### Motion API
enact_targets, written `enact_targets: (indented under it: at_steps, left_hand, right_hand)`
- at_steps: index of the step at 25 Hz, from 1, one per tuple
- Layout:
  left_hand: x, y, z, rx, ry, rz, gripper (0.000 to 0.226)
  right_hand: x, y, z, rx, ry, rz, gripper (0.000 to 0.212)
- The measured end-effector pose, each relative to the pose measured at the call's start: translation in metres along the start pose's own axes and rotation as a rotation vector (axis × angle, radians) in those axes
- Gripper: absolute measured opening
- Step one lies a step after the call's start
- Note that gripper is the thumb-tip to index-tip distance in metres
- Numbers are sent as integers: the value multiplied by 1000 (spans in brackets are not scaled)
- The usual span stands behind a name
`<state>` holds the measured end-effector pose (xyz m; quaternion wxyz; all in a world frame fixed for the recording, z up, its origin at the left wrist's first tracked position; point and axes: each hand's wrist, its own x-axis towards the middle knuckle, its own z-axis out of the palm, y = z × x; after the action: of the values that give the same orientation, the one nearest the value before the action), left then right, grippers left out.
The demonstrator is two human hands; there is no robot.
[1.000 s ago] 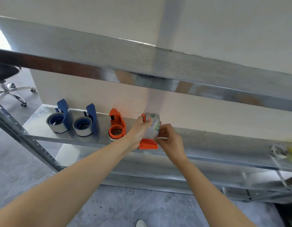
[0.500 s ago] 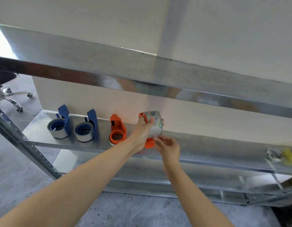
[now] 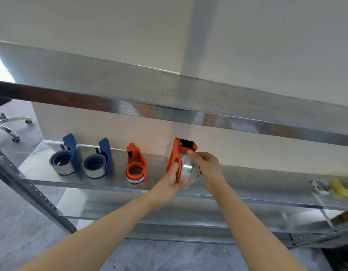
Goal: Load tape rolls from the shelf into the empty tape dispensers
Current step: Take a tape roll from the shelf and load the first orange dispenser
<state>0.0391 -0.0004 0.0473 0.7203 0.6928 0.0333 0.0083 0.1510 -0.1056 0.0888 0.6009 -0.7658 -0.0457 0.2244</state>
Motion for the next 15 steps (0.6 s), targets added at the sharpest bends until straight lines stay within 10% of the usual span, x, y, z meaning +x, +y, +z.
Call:
enact_targets:
  at_steps: [7,15]
  left_hand:
    - [-3,-10,-8,150,-2,2,71]
    - [-1,4,-6,-54,149,21,65]
  right_hand:
    - [-2,3,-8,174,-240,75,9]
    - [-24,15,1,295,-197,-65,46]
